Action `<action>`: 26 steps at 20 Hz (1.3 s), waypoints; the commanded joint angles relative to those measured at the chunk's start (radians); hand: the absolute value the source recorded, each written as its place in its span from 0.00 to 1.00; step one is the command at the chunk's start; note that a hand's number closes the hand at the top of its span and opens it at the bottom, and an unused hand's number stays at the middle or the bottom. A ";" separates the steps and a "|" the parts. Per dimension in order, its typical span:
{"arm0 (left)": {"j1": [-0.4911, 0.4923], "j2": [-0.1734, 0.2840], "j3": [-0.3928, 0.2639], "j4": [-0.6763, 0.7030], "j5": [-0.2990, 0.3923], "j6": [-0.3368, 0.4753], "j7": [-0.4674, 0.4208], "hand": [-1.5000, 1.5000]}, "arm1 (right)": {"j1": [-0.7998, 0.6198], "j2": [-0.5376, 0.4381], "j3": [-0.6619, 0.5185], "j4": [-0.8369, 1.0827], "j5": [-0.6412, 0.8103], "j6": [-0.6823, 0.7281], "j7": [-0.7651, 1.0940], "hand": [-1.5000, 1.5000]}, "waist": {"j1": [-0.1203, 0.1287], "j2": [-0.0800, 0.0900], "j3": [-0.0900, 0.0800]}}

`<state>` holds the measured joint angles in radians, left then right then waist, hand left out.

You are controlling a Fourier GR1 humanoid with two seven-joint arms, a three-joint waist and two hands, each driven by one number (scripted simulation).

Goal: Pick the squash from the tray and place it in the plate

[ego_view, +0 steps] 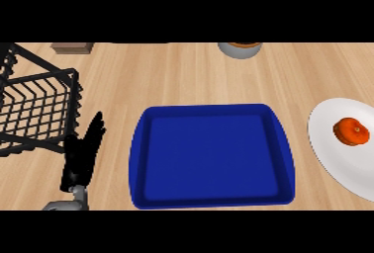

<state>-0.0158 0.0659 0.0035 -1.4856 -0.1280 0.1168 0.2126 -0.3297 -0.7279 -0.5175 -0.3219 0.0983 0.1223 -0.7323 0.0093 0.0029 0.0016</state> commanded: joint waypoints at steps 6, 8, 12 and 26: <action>-0.019 -0.011 0.007 0.030 -0.008 0.011 -0.020 0.50 | 0.011 -0.083 -0.010 0.141 0.003 0.004 -0.086 0.00 | 0.003 0.003 0.001; 0.035 0.008 0.008 -0.050 0.028 -0.032 0.020 0.50 | 0.043 -0.099 -0.025 0.147 -0.017 0.025 -0.104 0.00 | 0.003 0.001 0.001; -0.030 0.009 0.009 -0.010 0.002 -0.015 0.032 0.50 | 0.029 -0.067 -0.049 0.170 -0.036 -0.021 -0.148 0.00 | 0.006 0.004 0.003; -0.037 -0.012 0.005 -0.012 -0.005 0.006 0.045 0.50 | 0.069 -0.156 -0.067 0.196 -0.056 -0.044 -0.098 0.00 | 0.010 0.005 0.005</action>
<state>-0.0475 0.0663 0.0168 -1.4921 -0.1235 0.1095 0.2459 -0.2527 -0.8560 -0.5917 -0.1288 0.0347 0.0860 -0.8636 0.0171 0.0073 0.0063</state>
